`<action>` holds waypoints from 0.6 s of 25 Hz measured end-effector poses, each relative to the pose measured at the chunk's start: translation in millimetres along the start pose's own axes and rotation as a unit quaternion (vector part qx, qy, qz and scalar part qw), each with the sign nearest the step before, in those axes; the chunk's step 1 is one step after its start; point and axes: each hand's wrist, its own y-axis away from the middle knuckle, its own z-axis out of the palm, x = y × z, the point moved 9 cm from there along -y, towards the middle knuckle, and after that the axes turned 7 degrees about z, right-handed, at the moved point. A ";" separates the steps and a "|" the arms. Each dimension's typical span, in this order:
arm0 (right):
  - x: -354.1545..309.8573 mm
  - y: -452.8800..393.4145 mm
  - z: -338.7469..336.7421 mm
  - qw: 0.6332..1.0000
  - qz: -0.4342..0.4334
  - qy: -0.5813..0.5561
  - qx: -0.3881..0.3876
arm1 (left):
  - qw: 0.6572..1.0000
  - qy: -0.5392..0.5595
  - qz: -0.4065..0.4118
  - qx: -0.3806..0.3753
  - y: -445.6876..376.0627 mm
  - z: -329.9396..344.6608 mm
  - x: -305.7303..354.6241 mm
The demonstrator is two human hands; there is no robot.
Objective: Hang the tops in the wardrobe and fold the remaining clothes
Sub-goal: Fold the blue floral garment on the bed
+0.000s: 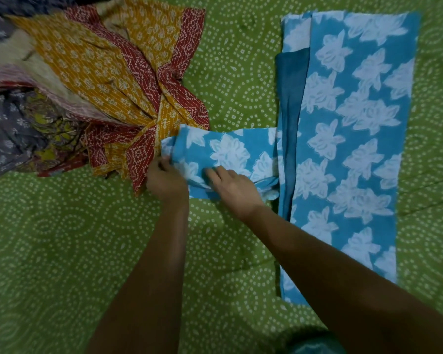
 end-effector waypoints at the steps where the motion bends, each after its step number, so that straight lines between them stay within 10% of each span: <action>1: 15.1 4.3 2.9 0.999 0.041 -0.005 0.002 | 1.000 0.008 0.014 -0.001 -0.5 -4.5 -4.4; 6: 38.1 19.0 15.3 0.999 0.032 0.032 -0.020 | 0.978 0.016 0.057 -0.201 18.1 27.2 -9.1; 9: 20.1 21.8 23.6 0.998 -0.006 0.049 -0.046 | 0.981 -0.051 0.103 -0.156 3.6 27.0 -9.5; 15: 76.4 33.2 20.0 0.975 0.183 0.102 -0.069 | 0.975 -0.107 0.155 -0.117 -4.1 20.3 -14.4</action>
